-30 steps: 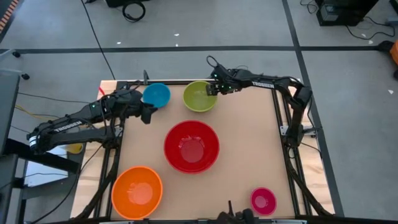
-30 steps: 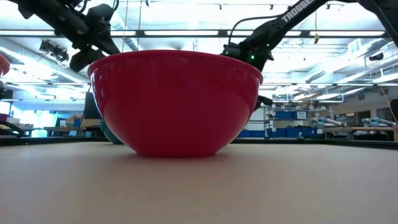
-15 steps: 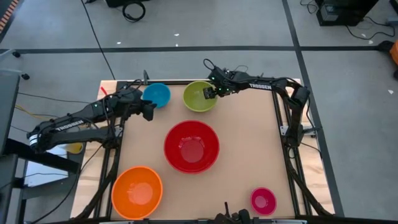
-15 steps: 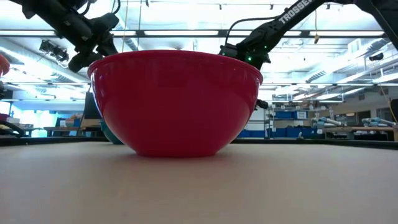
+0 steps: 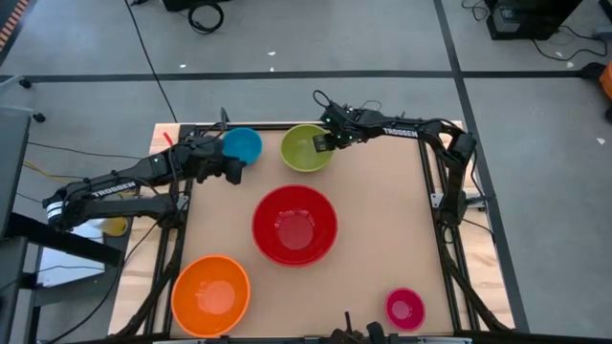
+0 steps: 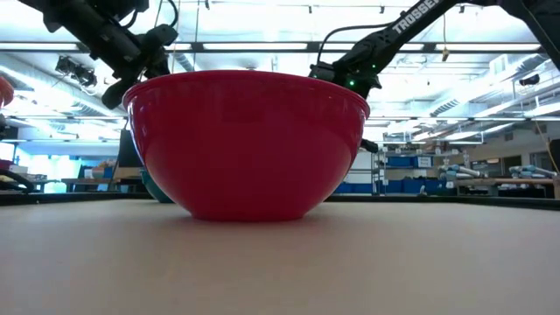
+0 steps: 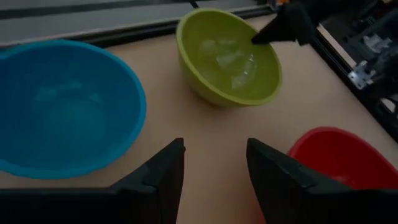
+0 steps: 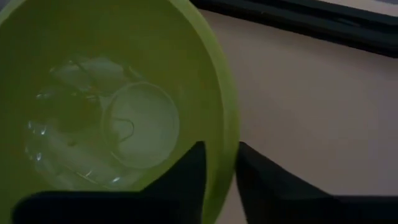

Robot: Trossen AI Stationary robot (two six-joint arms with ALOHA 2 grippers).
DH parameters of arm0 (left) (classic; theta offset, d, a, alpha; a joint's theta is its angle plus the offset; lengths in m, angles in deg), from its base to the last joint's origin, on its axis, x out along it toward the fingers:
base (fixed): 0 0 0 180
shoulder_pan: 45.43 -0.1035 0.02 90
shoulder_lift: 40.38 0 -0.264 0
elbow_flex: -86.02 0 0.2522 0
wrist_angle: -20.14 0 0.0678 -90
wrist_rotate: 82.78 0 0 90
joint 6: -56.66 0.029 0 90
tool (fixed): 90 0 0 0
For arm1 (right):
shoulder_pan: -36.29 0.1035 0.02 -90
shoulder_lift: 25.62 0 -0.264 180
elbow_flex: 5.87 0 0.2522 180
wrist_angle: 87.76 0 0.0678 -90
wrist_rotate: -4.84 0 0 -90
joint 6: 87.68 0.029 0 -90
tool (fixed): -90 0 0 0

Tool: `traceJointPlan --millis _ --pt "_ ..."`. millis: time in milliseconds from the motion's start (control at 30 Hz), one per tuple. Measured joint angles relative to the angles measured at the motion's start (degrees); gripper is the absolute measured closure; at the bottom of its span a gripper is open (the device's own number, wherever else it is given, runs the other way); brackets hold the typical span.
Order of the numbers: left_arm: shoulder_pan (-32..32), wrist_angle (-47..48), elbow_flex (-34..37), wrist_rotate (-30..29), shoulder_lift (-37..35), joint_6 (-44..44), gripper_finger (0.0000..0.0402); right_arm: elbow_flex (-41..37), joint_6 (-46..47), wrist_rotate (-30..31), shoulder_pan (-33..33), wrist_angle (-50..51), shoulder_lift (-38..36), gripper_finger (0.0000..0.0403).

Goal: Nest bowls inside each other
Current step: Stack the orange bowl into the red bowl

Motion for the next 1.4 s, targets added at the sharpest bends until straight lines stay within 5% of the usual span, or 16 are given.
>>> traceJointPlan --millis 133,433,567,733,900,1133,1400 --pt "0.0 0.0 0.0 3.1 -0.5 0.6 0.0225 -0.1 -0.4 -3.5 0.5 0.1 -0.9 0.0378" --pt "0.0 0.4 0.0 5.0 -0.4 3.5 0.0225 -0.1 1.9 3.5 4.6 0.7 -7.4 0.0373" --pt "0.0 0.5 0.0 10.2 -0.5 4.9 0.0225 0.0 4.2 6.2 5.1 3.9 -7.6 0.0372" --pt "0.8 7.2 -3.9 24.0 -1.6 9.1 0.0226 -0.1 4.5 7.8 5.1 8.2 -6.7 0.0325" --pt "6.4 23.2 -11.5 27.8 -2.8 13.2 0.0232 -0.1 5.3 5.1 5.3 8.0 -7.5 0.0247" --pt "20.2 33.1 -10.4 27.2 -2.7 12.7 0.0232 -0.1 8.0 7.7 7.9 7.8 -10.0 0.0174" --pt "27.5 33.0 -7.5 18.3 -2.6 2.7 0.0232 -0.1 0.3 9.1 13.1 -3.1 -14.5 0.0162"
